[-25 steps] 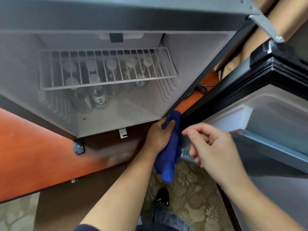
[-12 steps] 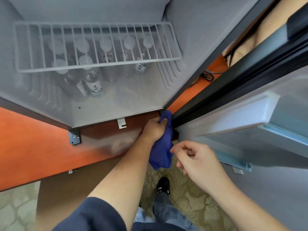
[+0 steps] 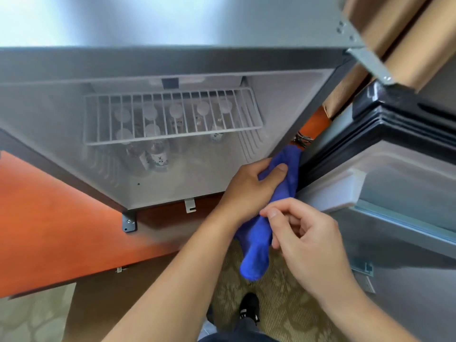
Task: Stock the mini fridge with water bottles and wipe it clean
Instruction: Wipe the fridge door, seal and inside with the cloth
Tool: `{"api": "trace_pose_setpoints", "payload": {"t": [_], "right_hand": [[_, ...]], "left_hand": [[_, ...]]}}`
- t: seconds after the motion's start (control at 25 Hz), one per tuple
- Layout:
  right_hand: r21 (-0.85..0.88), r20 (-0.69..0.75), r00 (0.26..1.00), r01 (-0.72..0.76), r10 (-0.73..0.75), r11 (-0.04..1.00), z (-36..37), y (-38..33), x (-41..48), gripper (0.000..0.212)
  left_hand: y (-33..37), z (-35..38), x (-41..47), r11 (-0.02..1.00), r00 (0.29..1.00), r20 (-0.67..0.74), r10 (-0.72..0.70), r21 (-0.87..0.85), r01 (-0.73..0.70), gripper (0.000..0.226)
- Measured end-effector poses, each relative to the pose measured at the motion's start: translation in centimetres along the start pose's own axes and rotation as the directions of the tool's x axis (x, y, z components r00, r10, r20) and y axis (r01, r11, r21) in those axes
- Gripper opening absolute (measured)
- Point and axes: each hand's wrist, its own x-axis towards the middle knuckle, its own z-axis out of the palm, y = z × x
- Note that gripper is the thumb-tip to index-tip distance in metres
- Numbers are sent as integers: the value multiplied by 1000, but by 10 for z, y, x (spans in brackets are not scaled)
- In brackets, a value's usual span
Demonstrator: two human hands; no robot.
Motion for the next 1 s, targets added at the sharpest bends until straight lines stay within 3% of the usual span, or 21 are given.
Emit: {"api": "trace_pose_setpoints", "payload": {"t": [0.12,0.28,0.6,0.84,1.0], "right_hand": [[-28,-26,992,121,-121,992,-9,-23,-2,17],[-39,-17,991,132,-133,990,-10,-23,-1,15],[-87,51,998,-39,44,995,2,20,-8,17],[-219,93,973,-188,212,957,23,70,-3,12],[-376,158,930,-256,333,891,34,103,-2,8]], "left_hand": [[26,2,-9,993,998,23,55,-103,-53,20],[11,9,-6,985,997,-15,73,-153,-75,18],[-84,18,16,991,987,-92,-132,-1,133,27],[-174,22,45,912,924,-88,-372,149,381,33],[-208,28,52,884,881,-106,-461,30,467,30]]}}
